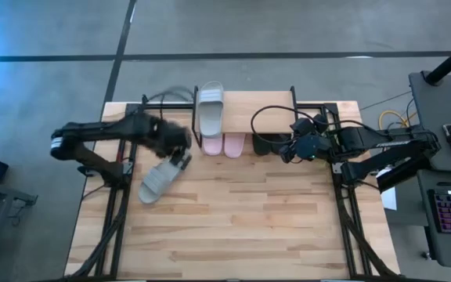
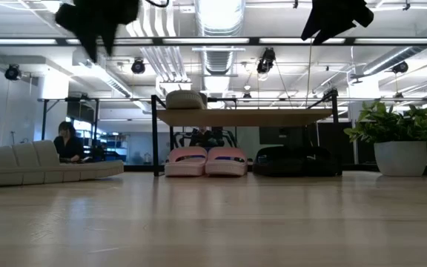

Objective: Pick and place slides into the shelf
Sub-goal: Put the left gray slide on the shelf

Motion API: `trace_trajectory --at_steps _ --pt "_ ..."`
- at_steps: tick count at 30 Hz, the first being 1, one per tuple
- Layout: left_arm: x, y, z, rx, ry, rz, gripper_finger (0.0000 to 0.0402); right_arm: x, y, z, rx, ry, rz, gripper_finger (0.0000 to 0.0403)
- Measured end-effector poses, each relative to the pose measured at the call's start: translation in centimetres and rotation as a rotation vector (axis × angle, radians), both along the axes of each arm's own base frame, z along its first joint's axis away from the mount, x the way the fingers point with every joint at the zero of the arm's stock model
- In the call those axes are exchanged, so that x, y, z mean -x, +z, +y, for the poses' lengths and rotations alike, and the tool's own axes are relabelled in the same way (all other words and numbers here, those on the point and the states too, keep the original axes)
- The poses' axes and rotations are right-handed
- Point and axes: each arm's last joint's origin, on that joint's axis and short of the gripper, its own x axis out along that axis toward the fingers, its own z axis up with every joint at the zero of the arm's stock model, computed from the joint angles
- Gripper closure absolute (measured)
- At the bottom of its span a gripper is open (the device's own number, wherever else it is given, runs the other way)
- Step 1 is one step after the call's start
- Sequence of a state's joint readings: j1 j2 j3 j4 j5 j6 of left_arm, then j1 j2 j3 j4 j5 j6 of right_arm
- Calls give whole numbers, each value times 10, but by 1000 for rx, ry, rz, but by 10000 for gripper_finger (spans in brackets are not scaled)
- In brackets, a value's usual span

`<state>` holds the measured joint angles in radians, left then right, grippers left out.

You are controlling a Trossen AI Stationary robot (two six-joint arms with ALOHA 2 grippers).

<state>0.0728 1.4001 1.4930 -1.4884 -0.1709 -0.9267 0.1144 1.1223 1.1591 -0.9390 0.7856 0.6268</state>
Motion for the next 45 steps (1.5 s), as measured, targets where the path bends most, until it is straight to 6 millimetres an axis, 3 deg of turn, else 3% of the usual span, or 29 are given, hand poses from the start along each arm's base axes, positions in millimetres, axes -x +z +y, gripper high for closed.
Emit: trace_trajectory --at_steps 3,8,12,21,28,45 --pt "10 -23 -11 117 -141 100 188 0 0 0 1 2 1 188" --pt "12 -57 -34 232 -823 100 188 0 0 0 17 31 29 188" --pt "13 -79 -29 218 -1069 190 190 0 0 1 -6 54 33 188" --pt "5 -123 10 331 -1177 302 263 0 -1 1 -33 54 20 188" --pt "8 -130 37 352 -1233 293 291 0 -1 2 -53 32 -2 188" --pt "19 -152 36 394 -1254 252 292 0 -1 0 -42 -11 -25 188"
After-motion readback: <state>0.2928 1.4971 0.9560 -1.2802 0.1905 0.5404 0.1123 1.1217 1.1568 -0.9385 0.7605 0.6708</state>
